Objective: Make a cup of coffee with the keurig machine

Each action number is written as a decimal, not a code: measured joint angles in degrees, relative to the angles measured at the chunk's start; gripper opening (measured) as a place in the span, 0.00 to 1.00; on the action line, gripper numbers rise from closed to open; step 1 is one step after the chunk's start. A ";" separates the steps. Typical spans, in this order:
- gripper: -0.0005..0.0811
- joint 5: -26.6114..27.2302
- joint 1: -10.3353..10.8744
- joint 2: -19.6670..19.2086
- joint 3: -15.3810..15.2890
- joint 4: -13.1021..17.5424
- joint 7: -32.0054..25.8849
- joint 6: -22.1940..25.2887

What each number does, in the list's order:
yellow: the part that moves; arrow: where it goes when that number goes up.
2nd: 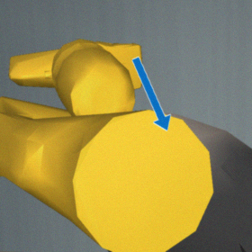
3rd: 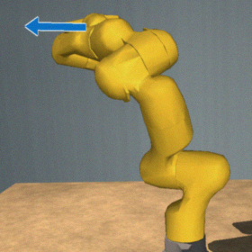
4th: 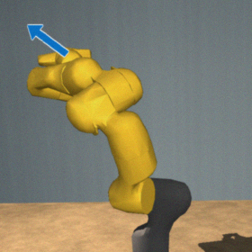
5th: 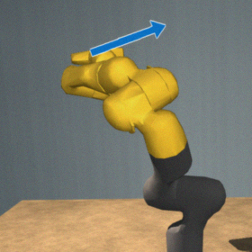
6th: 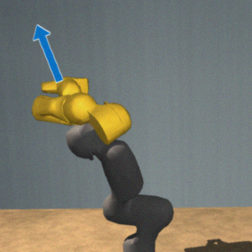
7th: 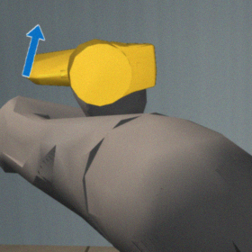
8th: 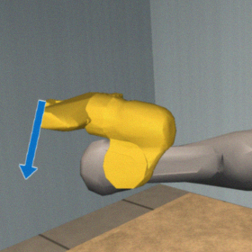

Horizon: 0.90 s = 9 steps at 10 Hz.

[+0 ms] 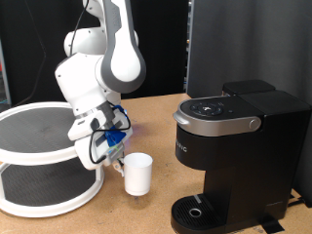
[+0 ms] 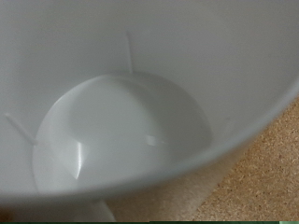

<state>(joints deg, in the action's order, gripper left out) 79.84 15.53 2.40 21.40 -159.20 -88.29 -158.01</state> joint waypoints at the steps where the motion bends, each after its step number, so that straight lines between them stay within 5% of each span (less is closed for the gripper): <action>1: 0.09 -0.11 0.00 0.16 0.00 -0.02 0.12 0.01; 9: 0.09 -3.61 0.00 1.57 0.00 -0.12 4.84 0.54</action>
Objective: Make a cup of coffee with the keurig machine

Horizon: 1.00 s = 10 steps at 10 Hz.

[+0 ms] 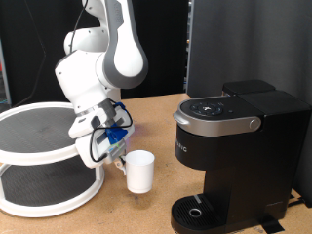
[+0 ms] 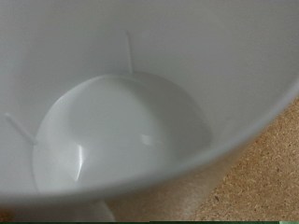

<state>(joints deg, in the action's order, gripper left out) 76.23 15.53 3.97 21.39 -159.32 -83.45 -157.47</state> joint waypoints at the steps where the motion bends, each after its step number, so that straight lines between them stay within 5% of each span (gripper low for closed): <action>1: 0.09 -0.14 0.00 0.11 0.00 0.05 0.40 0.01; 10: 0.09 2.61 0.15 -1.14 -3.01 2.00 2.46 0.03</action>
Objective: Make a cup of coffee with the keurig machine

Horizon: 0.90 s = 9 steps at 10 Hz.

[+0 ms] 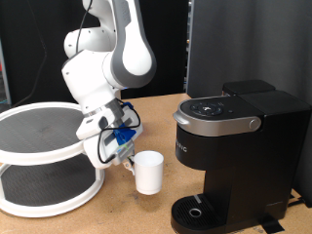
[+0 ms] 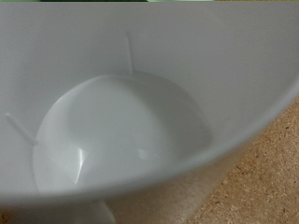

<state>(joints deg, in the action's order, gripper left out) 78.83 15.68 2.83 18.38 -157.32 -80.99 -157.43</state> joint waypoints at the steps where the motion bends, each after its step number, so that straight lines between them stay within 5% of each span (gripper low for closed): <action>1: 0.09 1.23 0.14 -0.54 -0.62 0.49 0.00 0.00; 9: 0.09 10.02 0.89 -8.83 -4.90 8.93 -0.82 -0.86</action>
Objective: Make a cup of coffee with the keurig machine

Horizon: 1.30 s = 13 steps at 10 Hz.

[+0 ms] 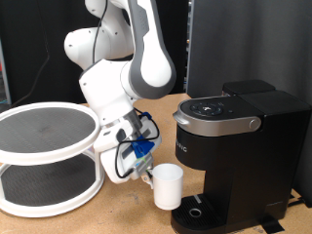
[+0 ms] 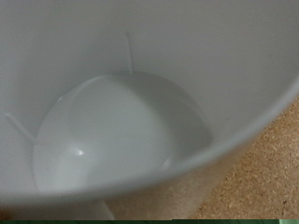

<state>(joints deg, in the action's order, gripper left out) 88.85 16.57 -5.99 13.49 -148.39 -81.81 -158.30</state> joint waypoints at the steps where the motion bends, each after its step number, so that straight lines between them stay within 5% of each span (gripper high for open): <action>1: 0.09 1.38 0.03 -0.96 -0.55 0.97 -0.69 -0.03; 13: 0.09 7.97 0.44 -2.72 -6.14 2.79 -3.84 -0.58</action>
<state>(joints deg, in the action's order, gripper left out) 96.83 17.02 -8.71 7.35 -145.60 -85.65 -158.88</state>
